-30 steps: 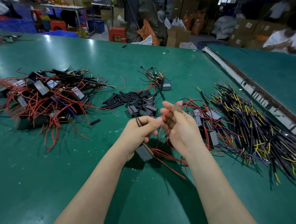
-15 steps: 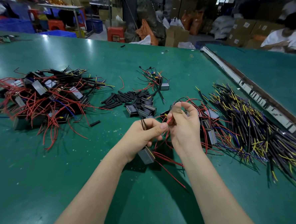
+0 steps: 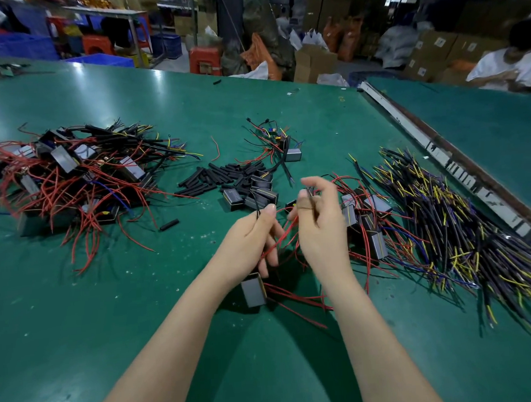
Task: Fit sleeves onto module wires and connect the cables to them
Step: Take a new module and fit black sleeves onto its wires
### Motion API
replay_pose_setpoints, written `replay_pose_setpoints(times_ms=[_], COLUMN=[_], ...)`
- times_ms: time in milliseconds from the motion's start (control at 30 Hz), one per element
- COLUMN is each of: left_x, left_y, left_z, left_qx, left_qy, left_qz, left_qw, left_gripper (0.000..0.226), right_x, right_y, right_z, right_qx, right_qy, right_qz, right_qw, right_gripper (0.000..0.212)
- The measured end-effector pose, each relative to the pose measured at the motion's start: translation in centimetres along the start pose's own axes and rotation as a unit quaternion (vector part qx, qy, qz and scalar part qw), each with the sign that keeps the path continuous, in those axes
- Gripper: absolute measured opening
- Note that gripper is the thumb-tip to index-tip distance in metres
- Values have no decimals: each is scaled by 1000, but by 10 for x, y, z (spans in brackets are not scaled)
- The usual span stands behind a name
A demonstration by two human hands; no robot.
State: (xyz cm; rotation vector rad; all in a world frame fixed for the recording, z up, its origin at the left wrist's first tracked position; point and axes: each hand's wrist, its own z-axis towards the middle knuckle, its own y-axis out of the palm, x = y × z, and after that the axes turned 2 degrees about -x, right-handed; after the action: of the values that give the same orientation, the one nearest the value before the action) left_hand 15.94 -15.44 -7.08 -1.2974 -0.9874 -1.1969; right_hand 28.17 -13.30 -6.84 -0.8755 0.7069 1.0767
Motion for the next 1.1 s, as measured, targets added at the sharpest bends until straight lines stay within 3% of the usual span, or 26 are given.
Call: replay_pose_setpoints(times_ms=[100,267,500,667,833,933,1100], left_x=[-1,-4,-10,-7,-6,-4,-4], left_y=[-4,-6,-5,-3,-4,-3,2], left_z=[0,-1,-1,1,2,0,-3], left_qx=[-14,-67,-118,-69,-31,-36,-32], left_qy=[-10,-29,-43,29,96,91,51], left_qz=[58,94,167,109,104,49,-4], left_qw=[998,993,978,991,989,994,998], left_gripper=[49,53,39,23,27,25,24], right_x=[2,-9,-14,-10,-17,-20,-17], right_y=[-4,-9,-7,-7,-7,-2,4], right_z=[2,5,1,3,2,1,-2], right_qx=[-44,-95,-213,-153,-103,-68,-27], right_qy=[14,115,147,149,195,215,253], right_qz=[-72,97,120,151,282,330,332], right_qw=[996,984,959,965,934,917,908], right_gripper=[23,27,14,13,9,18,10])
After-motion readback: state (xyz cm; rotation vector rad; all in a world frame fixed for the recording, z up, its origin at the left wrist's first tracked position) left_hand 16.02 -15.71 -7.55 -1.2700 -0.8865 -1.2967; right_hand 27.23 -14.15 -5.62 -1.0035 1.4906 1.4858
